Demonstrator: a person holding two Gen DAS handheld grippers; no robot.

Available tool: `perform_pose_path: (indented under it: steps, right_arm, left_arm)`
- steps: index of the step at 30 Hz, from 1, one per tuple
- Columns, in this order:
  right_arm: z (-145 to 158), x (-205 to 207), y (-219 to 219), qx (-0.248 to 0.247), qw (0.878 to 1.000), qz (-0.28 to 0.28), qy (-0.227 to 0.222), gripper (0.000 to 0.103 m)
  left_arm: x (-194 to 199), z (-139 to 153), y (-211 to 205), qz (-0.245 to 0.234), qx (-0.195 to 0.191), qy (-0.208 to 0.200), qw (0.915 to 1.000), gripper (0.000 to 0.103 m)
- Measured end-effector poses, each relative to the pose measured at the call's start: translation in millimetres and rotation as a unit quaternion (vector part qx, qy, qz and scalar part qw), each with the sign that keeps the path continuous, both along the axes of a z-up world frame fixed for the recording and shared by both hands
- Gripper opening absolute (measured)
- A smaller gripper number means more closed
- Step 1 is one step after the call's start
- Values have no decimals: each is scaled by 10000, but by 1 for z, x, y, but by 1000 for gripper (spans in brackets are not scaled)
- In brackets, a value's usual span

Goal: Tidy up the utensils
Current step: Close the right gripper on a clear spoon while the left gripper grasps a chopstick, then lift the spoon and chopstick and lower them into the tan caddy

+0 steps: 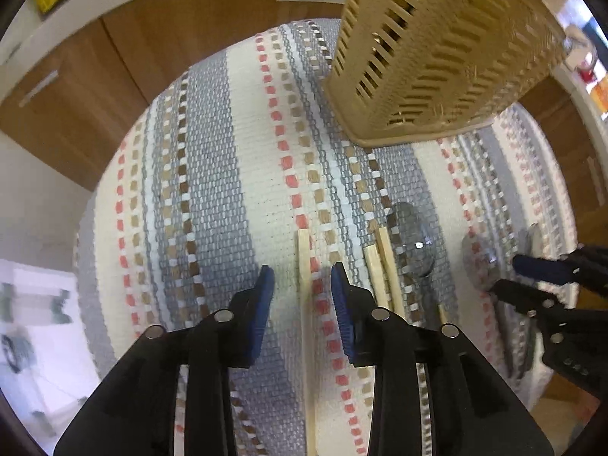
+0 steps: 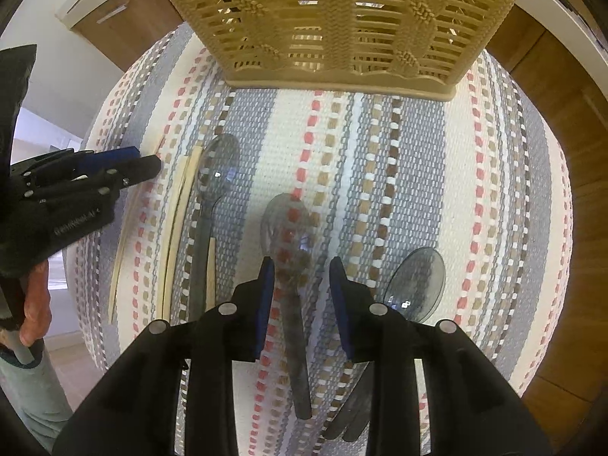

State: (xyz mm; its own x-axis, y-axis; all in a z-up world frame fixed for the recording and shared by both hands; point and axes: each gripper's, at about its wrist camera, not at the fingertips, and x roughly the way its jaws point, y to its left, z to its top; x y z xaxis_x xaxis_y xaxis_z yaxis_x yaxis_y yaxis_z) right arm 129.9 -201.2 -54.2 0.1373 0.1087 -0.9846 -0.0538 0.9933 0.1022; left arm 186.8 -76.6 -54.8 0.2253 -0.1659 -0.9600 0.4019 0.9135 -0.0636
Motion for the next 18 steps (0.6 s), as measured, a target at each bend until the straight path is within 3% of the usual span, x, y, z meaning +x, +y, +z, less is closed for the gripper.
perform_pose_path:
  steps: [1,2,5,7,9,13,18]
  right_arm:
    - [4,2,-8,-3,10000,-4,9,27]
    - [8,6,-15,2,10000,-5,35,27]
    - [18,2,-19,38,10000,14,36,27]
    - [21,5,-19,75,9999,69,24,30]
    - [24,6,-18,42,10000,40,4,51]
    - [28,11,-12,-102,9998,177,-37,52]
    - [20,22,3,-309,9987,322,225,51]
  left_arm:
    - [-1,0,-4,-18,181,-97,9998,10]
    - [-2,-1,-6,-36,266,-152,9995,5]
    - [-2,-1,-8,2,214,-177,9996,5]
    - [1,0,-1,142,-45,-138,9998,4]
    - [2,2,15,366,-186,-176,9990,4]
    - [2,2,29,526,-347,-154,9979,4]
    - [2,2,34,528,-491,-138,9973,4]
